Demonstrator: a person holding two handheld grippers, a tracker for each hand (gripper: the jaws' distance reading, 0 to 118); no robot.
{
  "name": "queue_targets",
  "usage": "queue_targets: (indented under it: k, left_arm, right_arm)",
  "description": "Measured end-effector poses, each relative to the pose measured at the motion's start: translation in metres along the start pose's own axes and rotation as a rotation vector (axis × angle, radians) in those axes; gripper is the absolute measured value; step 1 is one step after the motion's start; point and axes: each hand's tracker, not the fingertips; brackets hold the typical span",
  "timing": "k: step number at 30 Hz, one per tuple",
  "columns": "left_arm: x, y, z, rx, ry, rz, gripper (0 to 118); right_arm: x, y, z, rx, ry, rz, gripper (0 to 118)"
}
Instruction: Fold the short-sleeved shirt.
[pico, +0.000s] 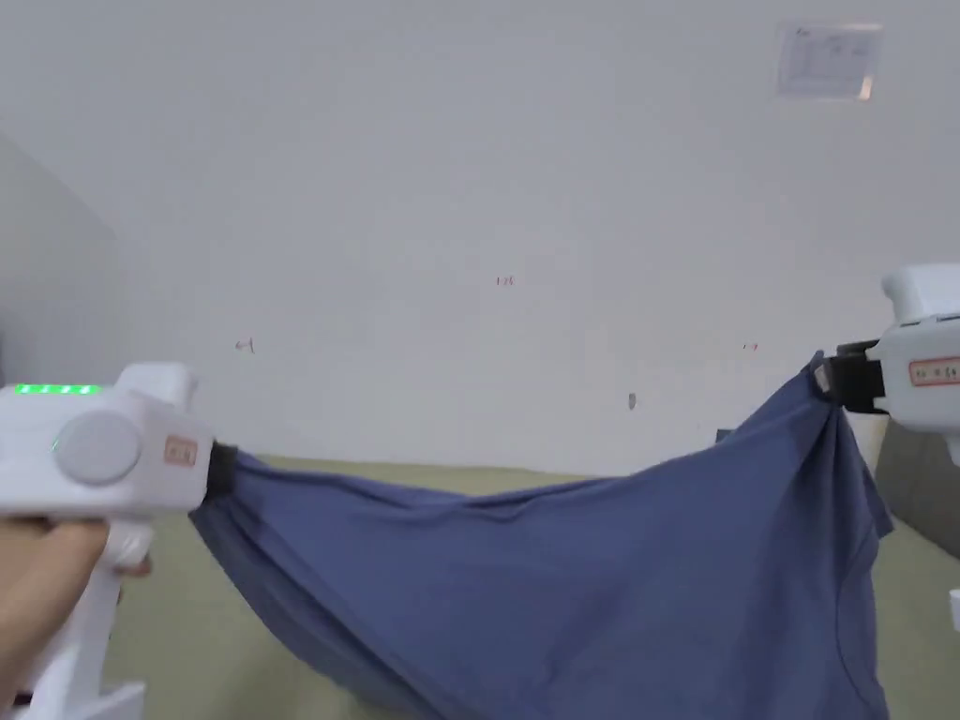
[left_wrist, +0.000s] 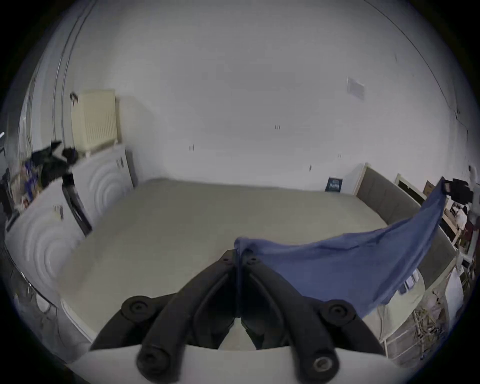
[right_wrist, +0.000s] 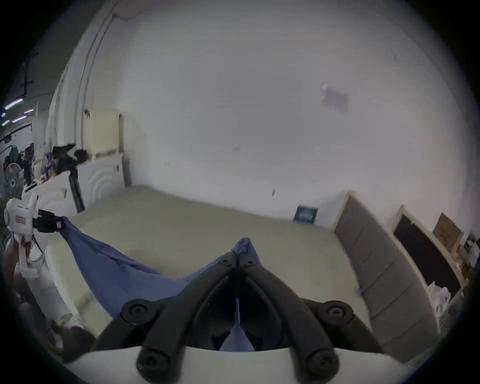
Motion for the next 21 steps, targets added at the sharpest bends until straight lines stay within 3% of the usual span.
queue_targets:
  k: [8,13,21]
  left_arm:
    - [0.031,0.093,0.015,0.064,0.033,0.005,0]
    - [0.031,0.108,0.018,0.068,0.082,0.027,0]
    - [0.032,0.125,0.01,0.09,0.091,0.027,0]
  right_arm:
    - [0.024,0.058,0.028,0.028,-0.055,-0.082,2]
    - [0.046,0.065,-0.003,0.022,-0.04,-0.178,2]
    - [0.049,0.083,-0.045,0.023,-0.059,-0.139,2]
